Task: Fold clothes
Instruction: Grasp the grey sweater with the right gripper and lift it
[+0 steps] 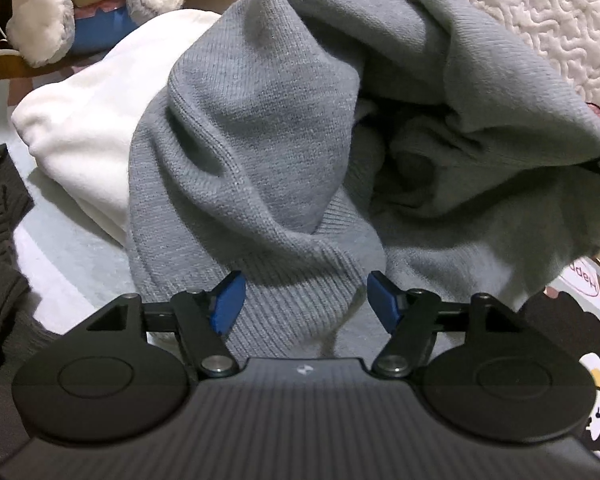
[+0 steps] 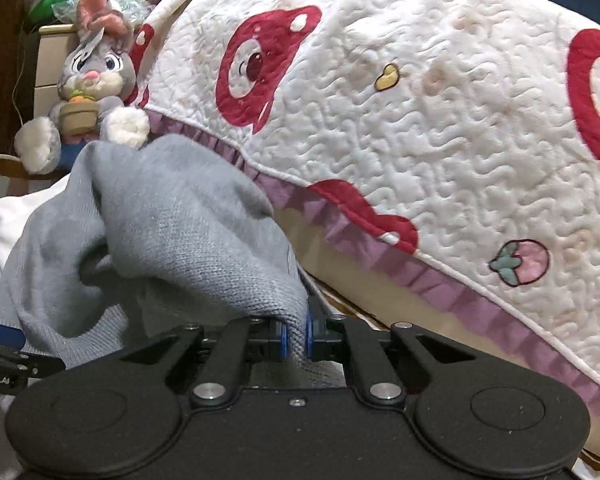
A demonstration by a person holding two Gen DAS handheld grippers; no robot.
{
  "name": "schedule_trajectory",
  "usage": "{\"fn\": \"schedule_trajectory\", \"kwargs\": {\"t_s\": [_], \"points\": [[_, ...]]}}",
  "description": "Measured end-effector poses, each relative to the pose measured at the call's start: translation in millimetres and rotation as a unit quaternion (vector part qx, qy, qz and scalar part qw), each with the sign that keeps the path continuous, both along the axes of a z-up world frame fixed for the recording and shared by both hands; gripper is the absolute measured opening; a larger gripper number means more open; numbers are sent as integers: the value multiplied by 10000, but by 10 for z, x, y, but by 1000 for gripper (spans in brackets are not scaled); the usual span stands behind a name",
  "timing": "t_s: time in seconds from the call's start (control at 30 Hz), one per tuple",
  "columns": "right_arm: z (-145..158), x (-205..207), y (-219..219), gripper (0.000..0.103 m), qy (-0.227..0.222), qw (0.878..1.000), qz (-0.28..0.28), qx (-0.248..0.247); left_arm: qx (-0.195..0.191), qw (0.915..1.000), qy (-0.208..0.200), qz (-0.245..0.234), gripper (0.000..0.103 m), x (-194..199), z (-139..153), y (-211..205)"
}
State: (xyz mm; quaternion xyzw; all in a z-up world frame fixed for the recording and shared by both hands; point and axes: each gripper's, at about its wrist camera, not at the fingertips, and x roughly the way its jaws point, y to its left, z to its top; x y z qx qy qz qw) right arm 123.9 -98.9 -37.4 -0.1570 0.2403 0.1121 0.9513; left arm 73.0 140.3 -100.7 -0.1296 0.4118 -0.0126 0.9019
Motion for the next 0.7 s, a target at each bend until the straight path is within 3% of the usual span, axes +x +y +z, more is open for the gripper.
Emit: {"fn": "schedule_trajectory", "kwargs": {"t_s": [0.2,0.4,0.43,0.47,0.53,0.7], "points": [[122,-160,-55,8,-106,9999,-88,-8,143,9998,52,-84,68,21,-22,-70],[219,-319,-118,8,-190,9997,-141,-47,52,9999,-27,-152,67,14,60,-87],[258,-366,-132,7,-233,9996,-163,-53,17,9997,-109,-216,59,-5,99,-91],[322,-429,-162,7,-306,9993,-210,-49,3,9993,-180,-333,32,-32,155,-106],[456,-575,-242,7,-501,9982,-308,-73,-50,9973,-347,-651,1,-108,326,-151],[915,-1102,-744,7,-914,9918,-852,282,84,9916,-661,-1108,1,-327,536,-336]]}}
